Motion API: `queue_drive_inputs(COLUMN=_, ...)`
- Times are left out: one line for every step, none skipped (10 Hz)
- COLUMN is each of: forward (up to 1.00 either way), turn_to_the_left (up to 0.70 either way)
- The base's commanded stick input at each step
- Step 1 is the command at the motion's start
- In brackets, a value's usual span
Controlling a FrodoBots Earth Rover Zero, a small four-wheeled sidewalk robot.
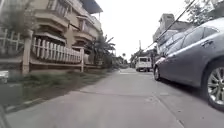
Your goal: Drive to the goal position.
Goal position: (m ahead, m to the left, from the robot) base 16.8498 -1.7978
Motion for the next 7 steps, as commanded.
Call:
queue_drive_inputs(forward=0.85, turn_to_the_left=0.0)
queue_drive_inputs(forward=0.85, turn_to_the_left=0.0)
queue_drive_inputs(forward=0.85, turn_to_the_left=0.0)
queue_drive_inputs(forward=0.85, turn_to_the_left=0.0)
queue_drive_inputs(forward=0.85, turn_to_the_left=0.0)
queue_drive_inputs(forward=0.85, turn_to_the_left=0.0)
queue_drive_inputs(forward=0.85, turn_to_the_left=0.0)
